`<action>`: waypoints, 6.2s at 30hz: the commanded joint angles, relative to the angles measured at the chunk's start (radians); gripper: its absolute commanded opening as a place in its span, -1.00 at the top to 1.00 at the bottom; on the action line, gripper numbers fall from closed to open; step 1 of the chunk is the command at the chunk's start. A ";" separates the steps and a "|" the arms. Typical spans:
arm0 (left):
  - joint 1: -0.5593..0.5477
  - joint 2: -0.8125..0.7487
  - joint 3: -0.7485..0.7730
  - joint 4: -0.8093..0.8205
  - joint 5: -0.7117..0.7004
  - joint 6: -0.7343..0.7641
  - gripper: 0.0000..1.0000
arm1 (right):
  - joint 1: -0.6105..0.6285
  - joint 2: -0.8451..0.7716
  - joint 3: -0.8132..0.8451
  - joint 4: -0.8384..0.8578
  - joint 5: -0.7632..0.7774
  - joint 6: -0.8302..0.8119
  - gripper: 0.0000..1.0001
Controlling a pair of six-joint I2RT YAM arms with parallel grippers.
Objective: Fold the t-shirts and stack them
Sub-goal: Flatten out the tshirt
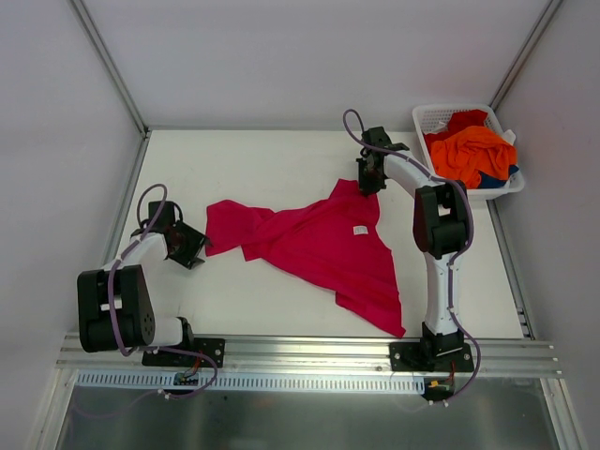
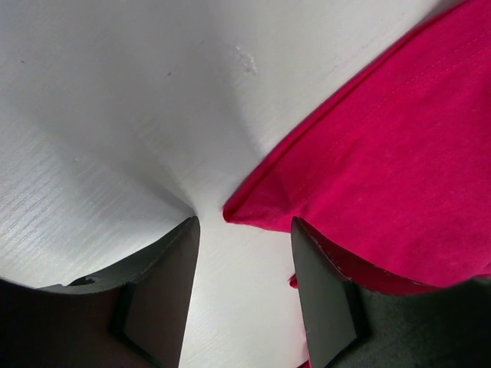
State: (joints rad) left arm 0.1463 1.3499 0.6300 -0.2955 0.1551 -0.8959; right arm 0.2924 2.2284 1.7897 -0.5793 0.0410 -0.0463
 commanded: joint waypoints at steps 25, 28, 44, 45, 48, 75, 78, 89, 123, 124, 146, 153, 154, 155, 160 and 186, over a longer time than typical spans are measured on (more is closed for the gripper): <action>0.029 0.069 0.031 0.042 0.008 0.103 1.00 | 0.001 -0.084 0.106 -0.013 -0.061 0.039 0.35; 0.029 0.054 0.043 0.036 0.014 0.133 1.00 | -0.015 -0.096 0.160 -0.014 -0.078 0.037 -0.04; 0.029 0.037 0.109 -0.033 0.024 0.219 1.00 | -0.144 -0.004 0.189 -0.045 -0.116 0.043 -0.36; 0.029 0.037 0.115 -0.036 0.024 0.221 1.00 | -0.141 -0.006 0.177 -0.044 -0.119 0.045 -0.31; 0.030 0.040 0.119 -0.040 0.024 0.226 1.00 | -0.142 0.005 0.134 -0.027 -0.130 0.072 -0.23; 0.029 0.017 0.091 -0.048 0.012 0.216 1.00 | -0.124 0.057 0.030 -0.005 -0.119 0.082 0.29; 0.029 0.020 0.094 -0.048 0.009 0.218 1.00 | -0.118 0.062 0.023 0.004 -0.128 0.092 0.35; 0.030 0.014 0.111 -0.054 0.004 0.241 1.00 | -0.070 0.120 0.106 -0.050 -0.098 0.108 0.44; 0.110 0.201 1.551 -0.301 0.162 0.382 1.00 | -0.072 -0.475 0.609 0.167 -0.158 -0.133 0.99; 0.114 0.207 1.574 -0.303 0.167 0.379 1.00 | -0.072 -0.486 0.631 0.170 -0.171 -0.133 0.99; 0.292 0.149 1.636 -0.379 0.121 0.334 1.00 | -0.072 -0.625 0.775 0.237 -0.196 -0.214 1.00; 0.292 0.109 1.604 -0.378 0.147 0.339 1.00 | -0.068 -0.659 0.787 0.237 -0.211 -0.219 0.99; 0.294 0.104 1.599 -0.378 0.144 0.341 1.00 | -0.070 -0.670 0.787 0.233 -0.211 -0.219 0.99; 0.292 0.095 1.594 -0.381 0.144 0.344 1.00 | -0.068 -0.671 0.787 0.227 -0.211 -0.224 0.99; 0.295 0.084 1.593 -0.387 0.144 0.344 1.00 | -0.068 -0.697 0.780 0.200 -0.191 -0.260 0.99; 0.297 -0.083 1.516 -0.453 0.147 0.380 1.00 | -0.064 -0.862 0.711 0.067 -0.216 -0.291 0.99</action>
State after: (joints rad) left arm 0.4335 1.2892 2.1498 -0.7624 0.3138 -0.5323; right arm 0.2218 1.3788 2.5050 -0.5385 -0.1734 -0.3138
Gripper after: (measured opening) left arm 0.011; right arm 0.010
